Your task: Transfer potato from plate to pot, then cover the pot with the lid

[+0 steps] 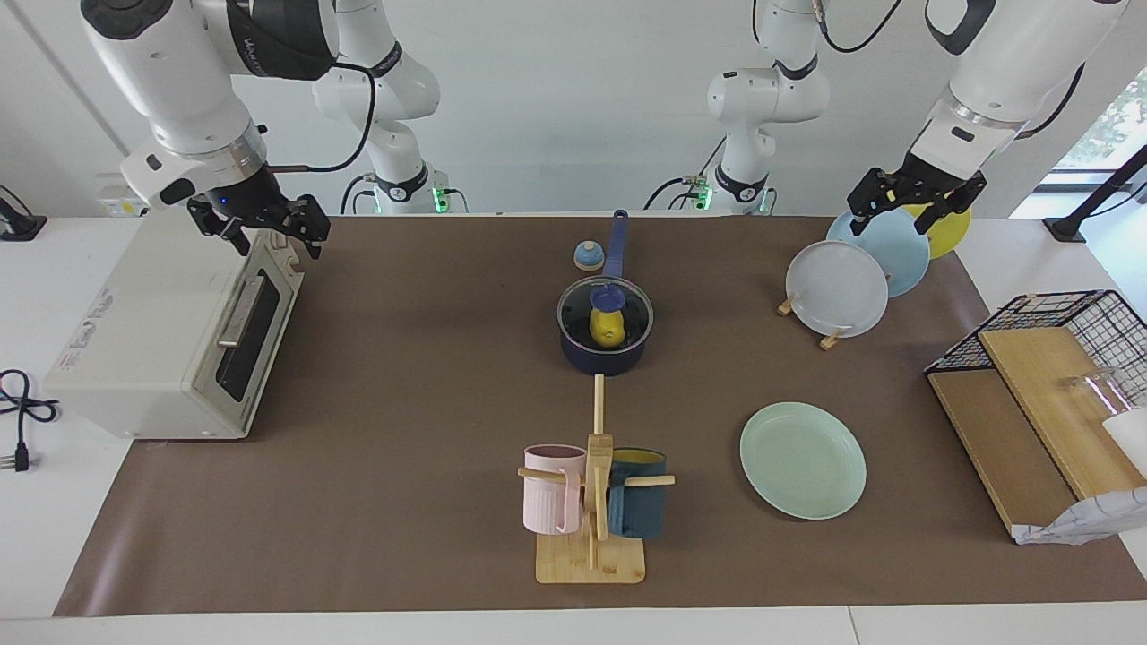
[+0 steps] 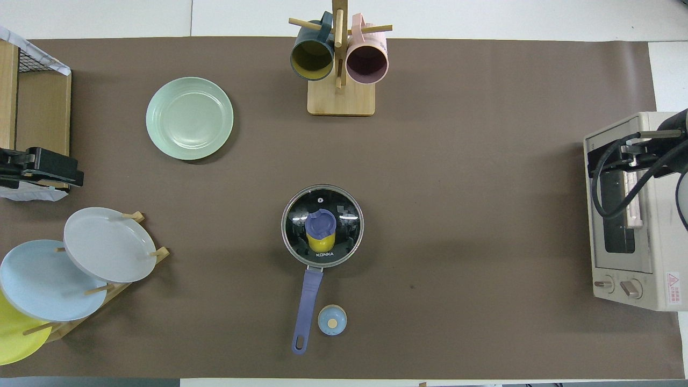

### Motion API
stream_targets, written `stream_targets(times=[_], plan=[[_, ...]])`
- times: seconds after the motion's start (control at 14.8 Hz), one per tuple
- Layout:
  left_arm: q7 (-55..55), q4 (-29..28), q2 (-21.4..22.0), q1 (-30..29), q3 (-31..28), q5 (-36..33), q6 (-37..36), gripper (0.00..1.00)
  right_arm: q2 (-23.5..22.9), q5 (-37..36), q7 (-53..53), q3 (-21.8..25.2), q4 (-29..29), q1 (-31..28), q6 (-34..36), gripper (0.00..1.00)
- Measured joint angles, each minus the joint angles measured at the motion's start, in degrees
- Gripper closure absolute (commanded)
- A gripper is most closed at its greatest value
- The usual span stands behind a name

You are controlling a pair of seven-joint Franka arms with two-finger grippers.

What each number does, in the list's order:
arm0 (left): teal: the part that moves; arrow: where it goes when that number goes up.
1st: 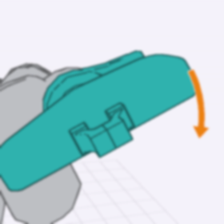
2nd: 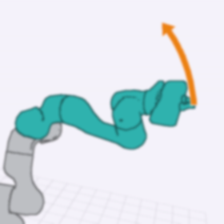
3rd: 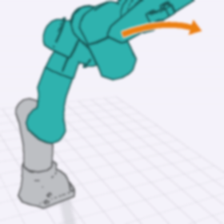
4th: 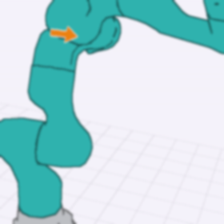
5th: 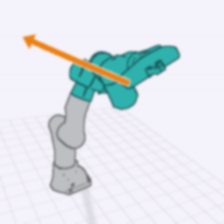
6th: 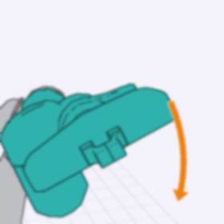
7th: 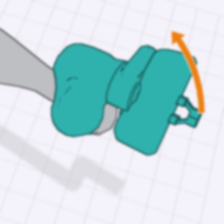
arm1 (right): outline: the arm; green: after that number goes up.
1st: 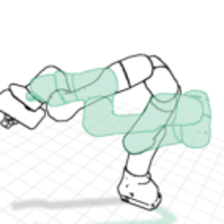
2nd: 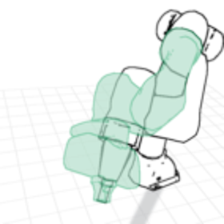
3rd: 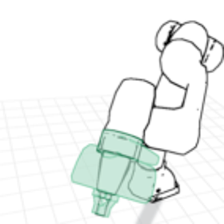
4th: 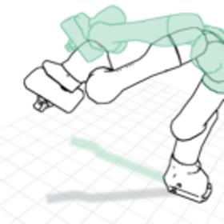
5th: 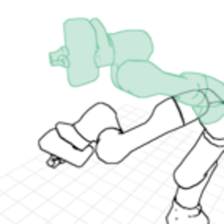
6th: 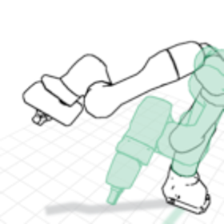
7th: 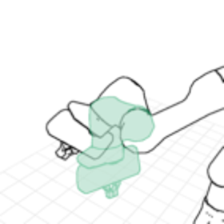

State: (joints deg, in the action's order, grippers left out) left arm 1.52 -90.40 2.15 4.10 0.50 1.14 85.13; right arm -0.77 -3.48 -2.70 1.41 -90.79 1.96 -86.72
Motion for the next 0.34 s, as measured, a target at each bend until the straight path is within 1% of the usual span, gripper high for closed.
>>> stream_targets(times=[0.34], plan=[[0.0,0.0,0.0,0.0,0.0,0.0,0.0,0.0,1.2,0.0,0.0,-0.2,0.0,0.1,0.0,0.0]])
